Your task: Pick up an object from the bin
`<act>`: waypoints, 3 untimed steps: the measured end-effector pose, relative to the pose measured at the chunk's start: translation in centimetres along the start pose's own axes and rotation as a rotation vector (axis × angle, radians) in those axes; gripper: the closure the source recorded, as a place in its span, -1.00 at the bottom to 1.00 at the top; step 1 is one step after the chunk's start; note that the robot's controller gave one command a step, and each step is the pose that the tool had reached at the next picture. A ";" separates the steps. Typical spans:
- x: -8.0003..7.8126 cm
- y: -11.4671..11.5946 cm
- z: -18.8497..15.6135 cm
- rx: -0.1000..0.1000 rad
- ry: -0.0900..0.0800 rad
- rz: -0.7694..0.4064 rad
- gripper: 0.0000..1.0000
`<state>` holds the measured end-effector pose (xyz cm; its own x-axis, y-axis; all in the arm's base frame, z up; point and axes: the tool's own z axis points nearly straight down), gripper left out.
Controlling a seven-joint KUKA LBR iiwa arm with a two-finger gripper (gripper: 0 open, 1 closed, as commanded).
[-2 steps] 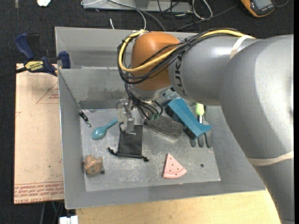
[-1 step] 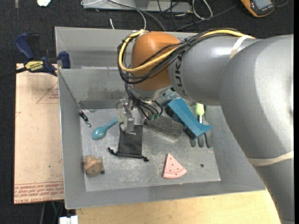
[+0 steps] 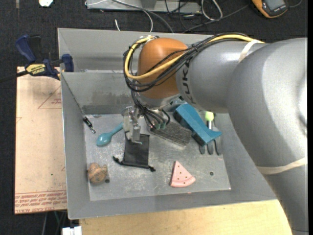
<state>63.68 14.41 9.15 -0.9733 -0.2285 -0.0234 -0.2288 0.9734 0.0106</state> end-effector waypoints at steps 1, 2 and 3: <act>2.7 -5.3 0.9 -0.001 0.000 0.028 1.00; 2.0 -6.5 -1.7 0.002 -0.001 0.229 1.00; 3.2 -9.0 -0.5 -0.002 0.001 0.199 1.00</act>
Offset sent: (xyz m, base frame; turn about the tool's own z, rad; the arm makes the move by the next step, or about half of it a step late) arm 0.0030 -0.0282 0.0402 0.3524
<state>62.63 4.93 9.44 -0.9993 -0.0318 -0.0199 -0.0322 0.9993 0.0168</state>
